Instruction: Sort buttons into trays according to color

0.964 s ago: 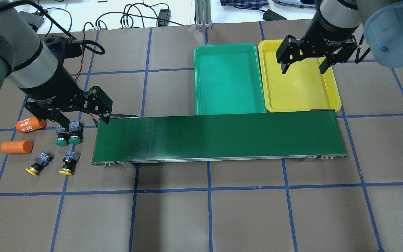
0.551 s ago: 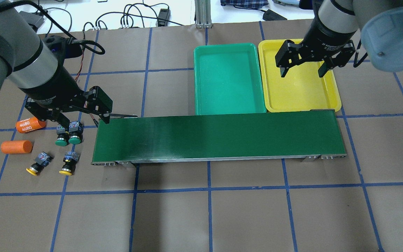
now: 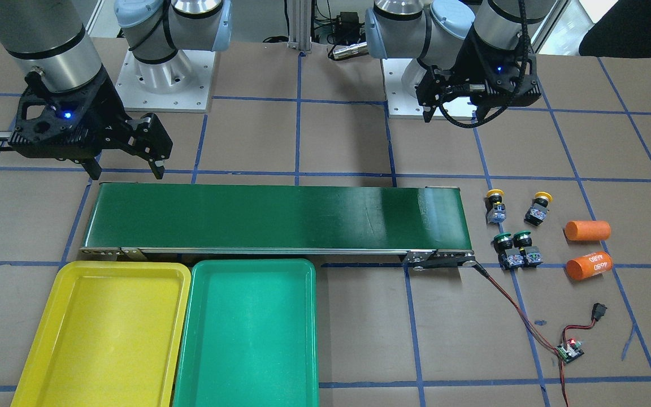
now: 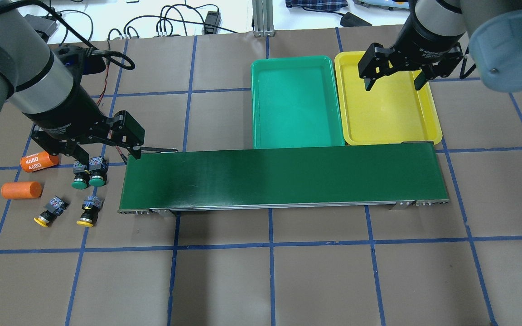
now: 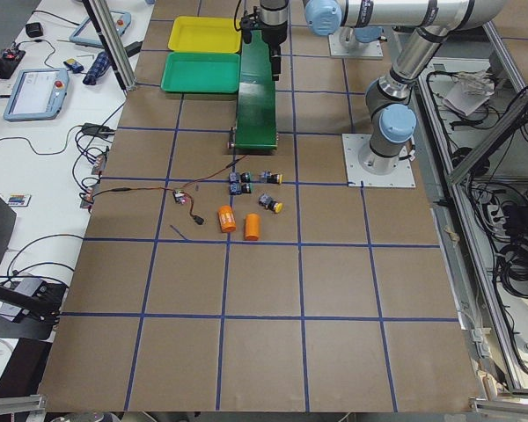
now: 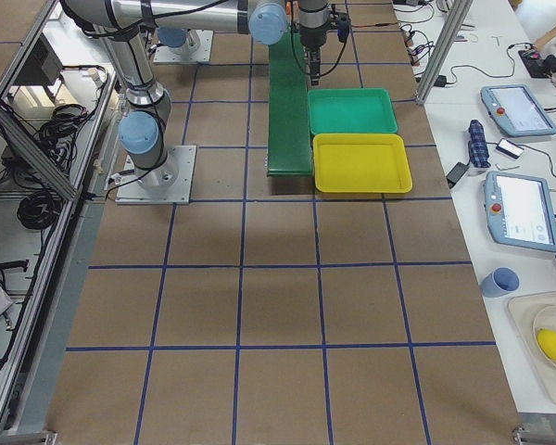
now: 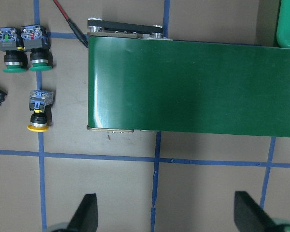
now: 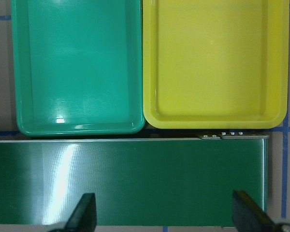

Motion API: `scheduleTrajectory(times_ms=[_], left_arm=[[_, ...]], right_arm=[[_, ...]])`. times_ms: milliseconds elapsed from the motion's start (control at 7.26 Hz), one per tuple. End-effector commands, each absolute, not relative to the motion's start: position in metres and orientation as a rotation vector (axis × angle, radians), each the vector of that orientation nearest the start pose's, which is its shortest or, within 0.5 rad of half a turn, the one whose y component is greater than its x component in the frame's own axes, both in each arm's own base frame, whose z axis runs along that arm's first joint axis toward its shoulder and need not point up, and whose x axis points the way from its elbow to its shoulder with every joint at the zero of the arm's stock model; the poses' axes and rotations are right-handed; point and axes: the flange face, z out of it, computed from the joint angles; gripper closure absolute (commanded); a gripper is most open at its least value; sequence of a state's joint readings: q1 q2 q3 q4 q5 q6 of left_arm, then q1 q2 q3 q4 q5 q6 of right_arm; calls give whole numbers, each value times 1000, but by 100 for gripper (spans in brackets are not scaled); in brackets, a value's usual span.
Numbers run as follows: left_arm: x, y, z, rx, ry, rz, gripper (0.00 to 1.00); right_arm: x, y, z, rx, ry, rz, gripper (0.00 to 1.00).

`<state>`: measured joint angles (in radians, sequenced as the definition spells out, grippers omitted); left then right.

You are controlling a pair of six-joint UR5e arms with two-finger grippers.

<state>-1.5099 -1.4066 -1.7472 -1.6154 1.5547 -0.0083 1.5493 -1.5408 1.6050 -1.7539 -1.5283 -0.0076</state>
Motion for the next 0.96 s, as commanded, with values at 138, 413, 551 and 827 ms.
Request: scheduleTrajectory(times_ms=[138,413,551,827], left_arm=[[-109,-424,471,-110,3157,91,0],[-109,-424,471,-107,3157,91,0],[-109,-424,471,-107,3159,91,0],[-109,-424,470,-108,3159,94,0]], right_arm=[[123,-519,471,28,3126,-178,0],[123,-525,471,21,3127,-213,0],[123,-526,474,21,3126,-254,0],[124,-527,472,24,3117,-247,0]])
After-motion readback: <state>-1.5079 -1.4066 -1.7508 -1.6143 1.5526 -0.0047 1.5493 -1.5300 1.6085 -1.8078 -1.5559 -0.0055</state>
